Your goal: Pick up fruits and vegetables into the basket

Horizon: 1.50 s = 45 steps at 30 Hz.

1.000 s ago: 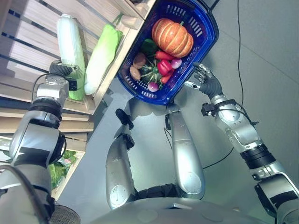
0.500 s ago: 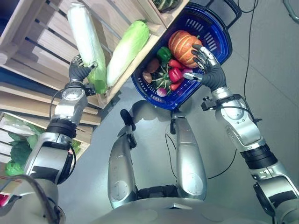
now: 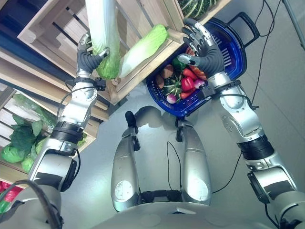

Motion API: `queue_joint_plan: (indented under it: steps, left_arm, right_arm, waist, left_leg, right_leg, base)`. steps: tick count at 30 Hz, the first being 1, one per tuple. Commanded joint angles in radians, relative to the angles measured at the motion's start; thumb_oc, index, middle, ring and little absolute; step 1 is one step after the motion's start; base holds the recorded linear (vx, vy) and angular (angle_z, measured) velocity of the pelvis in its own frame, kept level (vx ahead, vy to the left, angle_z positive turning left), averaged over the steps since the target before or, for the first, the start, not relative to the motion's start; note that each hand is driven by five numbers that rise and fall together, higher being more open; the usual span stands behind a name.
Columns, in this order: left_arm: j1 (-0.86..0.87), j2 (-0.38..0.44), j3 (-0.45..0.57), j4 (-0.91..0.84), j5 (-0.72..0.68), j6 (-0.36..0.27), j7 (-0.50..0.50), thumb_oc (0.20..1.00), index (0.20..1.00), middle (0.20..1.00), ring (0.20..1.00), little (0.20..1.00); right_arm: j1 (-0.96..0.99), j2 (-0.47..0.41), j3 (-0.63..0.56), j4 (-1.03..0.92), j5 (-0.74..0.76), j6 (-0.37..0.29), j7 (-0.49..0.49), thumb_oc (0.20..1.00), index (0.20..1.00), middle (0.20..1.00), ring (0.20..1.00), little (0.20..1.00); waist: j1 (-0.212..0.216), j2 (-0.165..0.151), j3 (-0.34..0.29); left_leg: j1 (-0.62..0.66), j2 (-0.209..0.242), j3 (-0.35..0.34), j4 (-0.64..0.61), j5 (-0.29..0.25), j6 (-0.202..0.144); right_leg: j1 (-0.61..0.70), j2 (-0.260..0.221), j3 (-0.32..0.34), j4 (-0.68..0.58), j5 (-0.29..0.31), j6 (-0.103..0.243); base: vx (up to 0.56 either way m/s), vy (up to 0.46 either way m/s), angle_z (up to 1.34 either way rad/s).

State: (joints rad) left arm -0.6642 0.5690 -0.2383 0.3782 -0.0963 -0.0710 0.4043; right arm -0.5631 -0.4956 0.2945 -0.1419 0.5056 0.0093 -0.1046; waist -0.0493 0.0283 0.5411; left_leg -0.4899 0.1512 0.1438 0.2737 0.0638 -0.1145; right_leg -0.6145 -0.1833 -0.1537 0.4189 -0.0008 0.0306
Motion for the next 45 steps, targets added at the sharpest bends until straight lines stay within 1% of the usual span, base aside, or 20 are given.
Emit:
queue_joint_plan:
  steps: [1, 4, 5, 6, 7, 8, 11, 13, 16, 17, 20, 22, 23, 29, 32, 35, 38, 41, 45]
  left_arm:
    - [-0.037, 0.083, 0.026, -0.122, 0.161, -0.096, 0.045, 0.2, 0.2, 0.2, 0.2, 0.2]
    - [-0.044, 0.092, 0.009, -0.147, 0.225, -0.108, 0.054, 0.2, 0.2, 0.2, 0.2, 0.2]
    - [-0.049, 0.094, 0.003, -0.153, 0.243, -0.107, 0.055, 0.2, 0.2, 0.2, 0.2, 0.2]
    - [-0.054, 0.098, -0.014, -0.161, 0.273, -0.113, 0.062, 0.2, 0.2, 0.2, 0.2, 0.2]
    - [-0.056, 0.098, -0.016, -0.162, 0.276, -0.115, 0.062, 0.2, 0.2, 0.2, 0.2, 0.2]
    - [-0.057, 0.098, -0.021, -0.16, 0.288, -0.121, 0.062, 0.2, 0.2, 0.2, 0.2, 0.2]
    - [-0.063, 0.098, -0.039, -0.168, 0.323, -0.128, 0.061, 0.2, 0.2, 0.2, 0.2, 0.2]
    - [-0.069, 0.096, -0.059, -0.179, 0.347, -0.132, 0.059, 0.2, 0.2, 0.2, 0.2, 0.2]
    - [-0.073, 0.091, -0.089, -0.199, 0.388, -0.146, 0.061, 0.2, 0.2, 0.2, 0.2, 0.2]
    - [-0.071, 0.088, -0.097, -0.202, 0.405, -0.146, 0.066, 0.2, 0.2, 0.2, 0.2, 0.2]
    - [-0.07, 0.081, -0.112, -0.216, 0.445, -0.141, 0.073, 0.2, 0.2, 0.2, 0.2, 0.2]
    - [-0.072, 0.082, -0.131, -0.227, 0.482, -0.126, 0.076, 0.2, 0.2, 0.2, 0.2, 0.2]
    - [-0.071, 0.081, -0.146, -0.235, 0.504, -0.104, 0.076, 0.2, 0.2, 0.2, 0.2, 0.2]
    - [-0.075, 0.06, -0.199, -0.251, 0.533, -0.034, 0.062, 0.2, 0.2, 0.2, 0.2, 0.2]
    - [-0.075, 0.044, -0.224, -0.264, 0.58, -0.01, 0.069, 0.2, 0.2, 0.2, 0.2, 0.2]
    - [-0.083, 0.036, -0.238, -0.281, 0.649, 0.002, 0.083, 0.2, 0.2, 0.2, 0.2, 0.2]
    - [-0.087, 0.029, -0.254, -0.298, 0.656, 0.014, 0.089, 0.2, 0.2, 0.2, 0.2, 0.2]
    - [-0.088, 0.011, -0.27, -0.314, 0.7, 0.022, 0.103, 0.2, 0.2, 0.2, 0.2, 0.2]
    - [-0.096, -0.004, -0.292, -0.334, 0.764, 0.033, 0.098, 0.2, 0.2, 0.2, 0.2, 0.2]
  right_arm:
    - [-0.036, 0.06, -0.003, -0.121, 0.12, -0.013, -0.021, 1.0, 1.0, 1.0, 1.0, 1.0]
    - [-0.048, 0.092, 0.005, -0.118, 0.162, -0.034, -0.038, 1.0, 1.0, 1.0, 1.0, 1.0]
    - [-0.054, 0.104, 0.008, -0.119, 0.165, -0.04, -0.044, 1.0, 1.0, 1.0, 1.0, 1.0]
    - [-0.059, 0.121, 0.011, -0.12, 0.176, -0.049, -0.06, 1.0, 1.0, 1.0, 1.0, 1.0]
    - [-0.062, 0.123, 0.012, -0.12, 0.177, -0.05, -0.061, 1.0, 1.0, 1.0, 1.0, 1.0]
    - [-0.065, 0.128, 0.014, -0.12, 0.181, -0.05, -0.065, 1.0, 1.0, 1.0, 1.0, 1.0]
    - [-0.074, 0.146, 0.02, -0.12, 0.213, -0.052, -0.071, 1.0, 1.0, 1.0, 1.0, 1.0]
    - [-0.081, 0.158, 0.027, -0.119, 0.243, -0.057, -0.085, 1.0, 1.0, 1.0, 1.0, 1.0]
    - [-0.09, 0.173, 0.035, -0.103, 0.289, -0.079, -0.127, 1.0, 1.0, 1.0, 1.0, 1.0]
    - [-0.087, 0.176, 0.035, -0.098, 0.301, -0.085, -0.143, 1.0, 1.0, 1.0, 1.0, 1.0]
    - [-0.086, 0.184, 0.037, -0.087, 0.316, -0.104, -0.174, 1.0, 1.0, 1.0, 1.0, 1.0]
    - [-0.08, 0.191, 0.038, -0.075, 0.327, -0.119, -0.194, 1.0, 1.0, 1.0, 1.0, 1.0]
    - [-0.077, 0.192, 0.038, -0.067, 0.329, -0.127, -0.208, 1.0, 1.0, 1.0, 1.0, 1.0]
    - [-0.076, 0.201, 0.049, -0.048, 0.34, -0.115, -0.261, 1.0, 1.0, 1.0, 1.0, 1.0]
    - [-0.071, 0.208, 0.057, -0.027, 0.334, -0.103, -0.3, 1.0, 1.0, 1.0, 1.0, 1.0]
    - [-0.071, 0.212, 0.059, -0.016, 0.352, -0.096, -0.318, 1.0, 1.0, 1.0, 1.0, 1.0]
    - [-0.066, 0.216, 0.06, -0.008, 0.399, -0.105, -0.325, 1.0, 1.0, 1.0, 1.0, 1.0]
    - [-0.06, 0.229, 0.067, 0.001, 0.435, -0.116, -0.319, 1.0, 1.0, 1.0, 1.0, 1.0]
    - [-0.061, 0.244, 0.076, 0.002, 0.46, -0.112, -0.309, 1.0, 1.0, 1.0, 1.0, 1.0]
  waist:
    - [0.007, -0.031, -0.021]
    - [0.017, -0.034, -0.021]
    - [0.019, -0.035, -0.021]
    - [0.023, -0.038, -0.021]
    - [0.023, -0.038, -0.021]
    - [0.024, -0.039, -0.021]
    - [0.028, -0.041, -0.021]
    - [0.031, -0.045, -0.021]
    - [0.035, -0.051, -0.021]
    - [0.036, -0.052, -0.021]
    - [0.037, -0.054, -0.021]
    - [0.036, -0.055, -0.021]
    - [0.035, -0.056, -0.021]
    - [0.032, -0.057, -0.021]
    - [0.031, -0.059, -0.021]
    - [0.031, -0.06, -0.021]
    - [0.033, -0.063, -0.021]
    - [0.036, -0.065, -0.021]
    - [0.04, -0.069, -0.021]
  left_leg:
    - [0.01, -0.04, 0.034, 0.066, -0.067, 0.03]
    - [0.017, -0.04, 0.032, 0.069, -0.071, 0.032]
    - [0.016, -0.041, 0.031, 0.067, -0.064, 0.033]
    - [0.026, -0.041, 0.03, 0.07, -0.073, 0.033]
    - [0.023, -0.042, 0.03, 0.067, -0.066, 0.034]
    - [0.029, -0.042, 0.03, 0.07, -0.073, 0.033]
    - [0.031, -0.043, 0.031, 0.066, -0.066, 0.036]
    - [0.041, -0.043, 0.029, 0.07, -0.076, 0.036]
    - [0.05, -0.043, 0.029, 0.067, -0.072, 0.038]
    - [0.057, -0.043, 0.029, 0.071, -0.081, 0.036]
    - [0.059, -0.044, 0.028, 0.066, -0.075, 0.039]
    - [0.063, -0.046, 0.028, 0.064, -0.075, 0.04]
    - [0.065, -0.048, 0.027, 0.063, -0.076, 0.04]
    - [0.068, -0.049, 0.025, 0.064, -0.077, 0.041]
    - [0.069, -0.049, 0.024, 0.062, -0.077, 0.042]
    - [0.074, -0.05, 0.025, 0.055, -0.076, 0.043]
    - [0.077, -0.05, 0.024, 0.049, -0.075, 0.044]
    - [0.08, -0.053, 0.022, 0.043, -0.075, 0.044]
    - [0.081, -0.055, 0.02, 0.037, -0.074, 0.045]
  right_leg:
    - [0.084, -0.013, -0.006, -0.012, -0.043, 0.051]
    - [0.093, -0.016, -0.013, -0.012, -0.042, 0.053]
    - [0.094, -0.015, -0.015, -0.018, -0.033, 0.053]
    - [0.105, -0.017, -0.018, -0.016, -0.038, 0.055]
    - [0.103, -0.017, -0.018, -0.021, -0.03, 0.054]
    - [0.109, -0.018, -0.019, -0.018, -0.037, 0.056]
    - [0.113, -0.018, -0.021, -0.026, -0.027, 0.057]
    - [0.123, -0.018, -0.022, -0.024, -0.033, 0.06]
    - [0.135, -0.022, -0.026, -0.036, -0.021, 0.061]
    - [0.14, -0.022, -0.025, -0.031, -0.029, 0.064]
    - [0.144, -0.022, -0.025, -0.038, -0.02, 0.064]
    - [0.148, -0.023, -0.026, -0.043, -0.017, 0.065]
    - [0.152, -0.024, -0.026, -0.046, -0.016, 0.067]
    - [0.159, -0.024, -0.023, -0.052, -0.015, 0.07]
    - [0.161, -0.025, -0.024, -0.055, -0.012, 0.072]
    - [0.165, -0.025, -0.024, -0.06, -0.011, 0.074]
    - [0.17, -0.026, -0.027, -0.065, -0.01, 0.076]
    - [0.174, -0.026, -0.03, -0.069, -0.009, 0.079]
    - [0.177, -0.028, -0.033, -0.075, -0.007, 0.081]
  base:
    - [0.0, -0.022, 0.06]
    - [-0.01, -0.037, 0.08]
    - [0.0, -0.032, 0.11]
    - [-0.02, -0.03, 0.13]
    - [0.02, -0.022, 0.11]
    - [0.0, -0.007, 0.08]
    - [0.0, -0.003, 0.02]
    - [0.0, 0.0, 0.0]
    - [0.0, 0.0, 0.0]
    - [0.0, 0.0, 0.0]
    - [0.0, 0.0, 0.0]
    - [0.0, 0.0, 0.0]
    - [0.0, 0.0, 0.0]
    - [0.0, 0.0, 0.0]
    - [0.0, 0.0, 0.0]
    - [0.0, 0.0, 0.0]
    - [0.0, 0.0, 0.0]
    - [0.0, 0.0, 0.0]
    - [0.0, 0.0, 0.0]
